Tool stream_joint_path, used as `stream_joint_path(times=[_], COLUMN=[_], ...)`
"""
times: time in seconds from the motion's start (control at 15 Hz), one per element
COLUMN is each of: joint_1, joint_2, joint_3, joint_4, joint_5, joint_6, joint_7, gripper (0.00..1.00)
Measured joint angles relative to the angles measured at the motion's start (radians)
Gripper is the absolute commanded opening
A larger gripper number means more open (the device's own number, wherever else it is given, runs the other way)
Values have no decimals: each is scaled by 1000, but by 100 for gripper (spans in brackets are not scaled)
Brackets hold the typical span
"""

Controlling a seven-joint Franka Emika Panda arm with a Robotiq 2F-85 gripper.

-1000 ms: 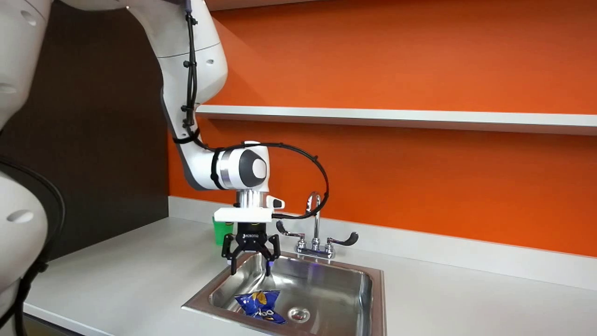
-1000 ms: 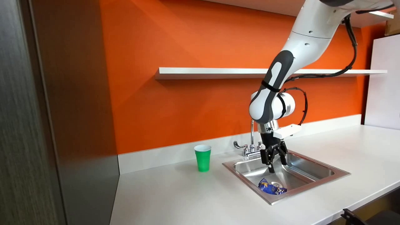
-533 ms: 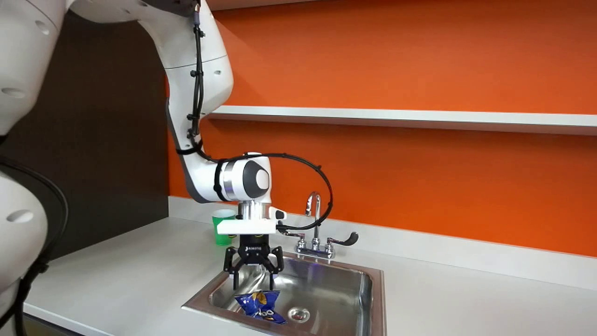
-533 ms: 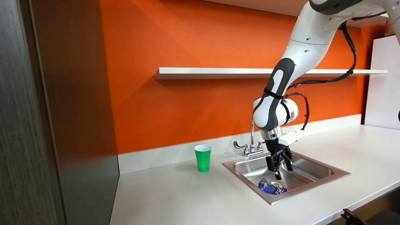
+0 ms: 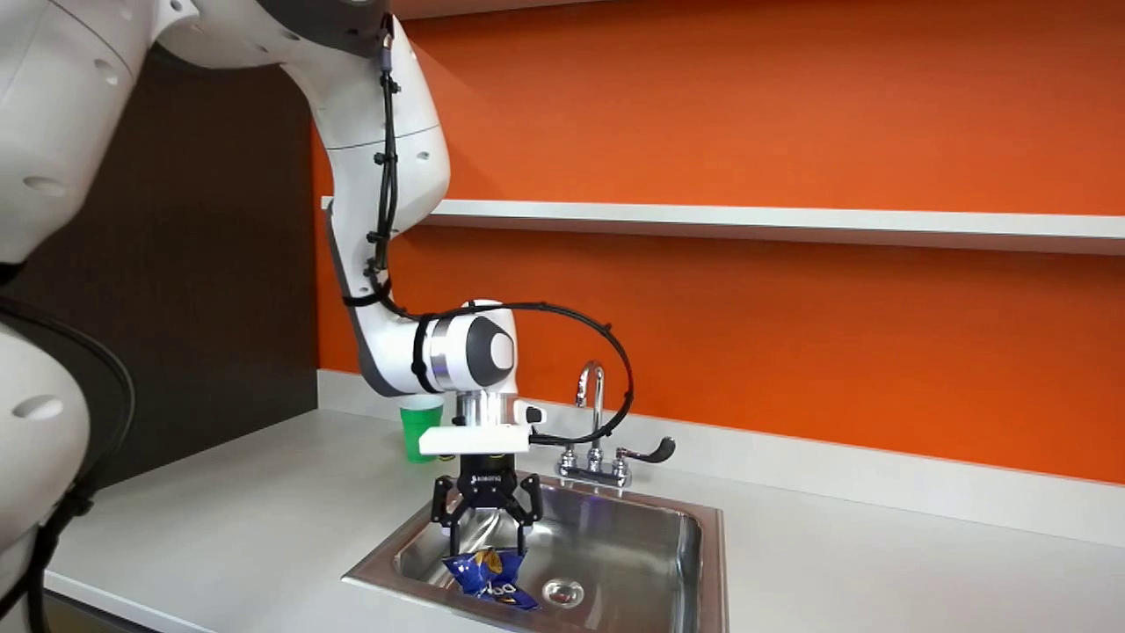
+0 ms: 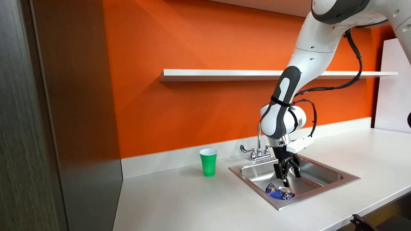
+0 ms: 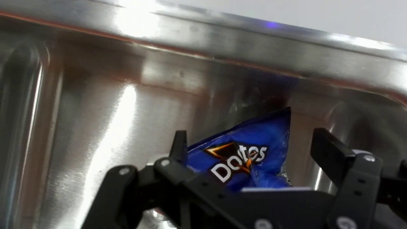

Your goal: Take the Dorito pack out of the sink

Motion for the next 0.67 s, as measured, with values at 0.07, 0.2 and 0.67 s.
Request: stream_joint_path(times=[0.07, 0.2, 0.67], joint_1=[0, 0, 3], joint_2=[6, 22, 97], joint_3=[0, -1, -1], joint_4=[6, 20, 74], joint_5=[-1, -3, -4], joint_6=[2, 4, 21], joint_7=[1, 1, 3], gripper=[100, 100, 100])
